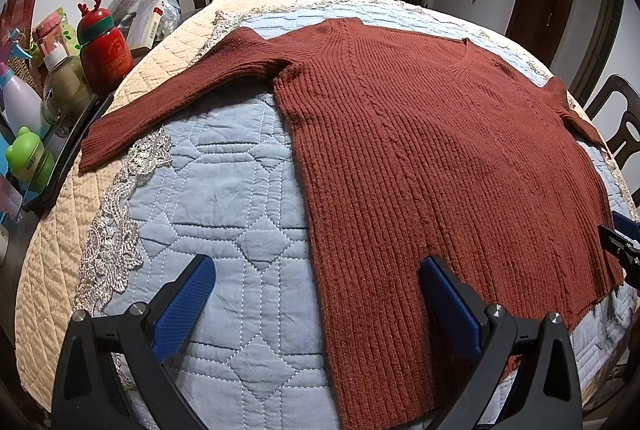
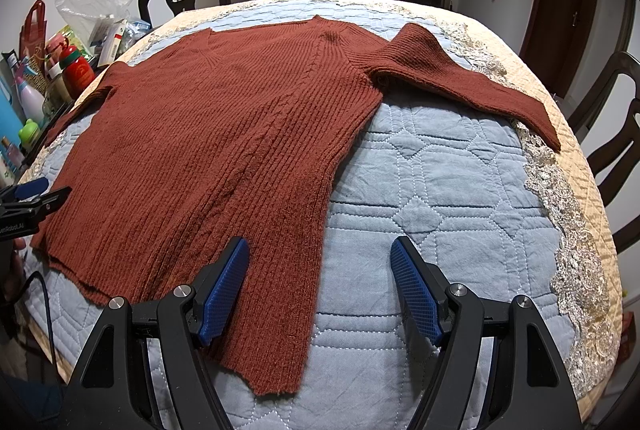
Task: Fold small clothes
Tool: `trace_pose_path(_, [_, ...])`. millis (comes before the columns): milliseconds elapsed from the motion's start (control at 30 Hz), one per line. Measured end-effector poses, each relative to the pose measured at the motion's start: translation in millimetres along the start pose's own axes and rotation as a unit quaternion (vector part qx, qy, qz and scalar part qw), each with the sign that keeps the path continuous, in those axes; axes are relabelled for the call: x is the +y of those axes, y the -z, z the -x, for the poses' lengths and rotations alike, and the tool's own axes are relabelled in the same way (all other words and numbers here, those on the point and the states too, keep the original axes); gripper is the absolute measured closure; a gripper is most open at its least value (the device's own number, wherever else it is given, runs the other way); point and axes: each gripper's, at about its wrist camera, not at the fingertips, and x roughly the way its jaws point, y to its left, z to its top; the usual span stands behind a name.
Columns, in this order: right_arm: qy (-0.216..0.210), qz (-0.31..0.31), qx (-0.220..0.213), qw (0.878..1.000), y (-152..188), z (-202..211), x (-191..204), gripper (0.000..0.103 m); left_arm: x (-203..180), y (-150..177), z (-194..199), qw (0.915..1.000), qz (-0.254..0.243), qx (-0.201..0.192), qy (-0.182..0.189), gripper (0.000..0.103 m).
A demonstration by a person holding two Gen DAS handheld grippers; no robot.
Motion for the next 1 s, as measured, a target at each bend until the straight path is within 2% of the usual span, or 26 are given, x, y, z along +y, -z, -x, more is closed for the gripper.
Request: trace_pose_path(1000, [-0.001, -0.001, 0.002, 1.0, 0.2, -1.7, 1.1, 0.03, 3.7, 4.0, 1.8, 1.0, -0.002, -0.004, 0.001, 0.0])
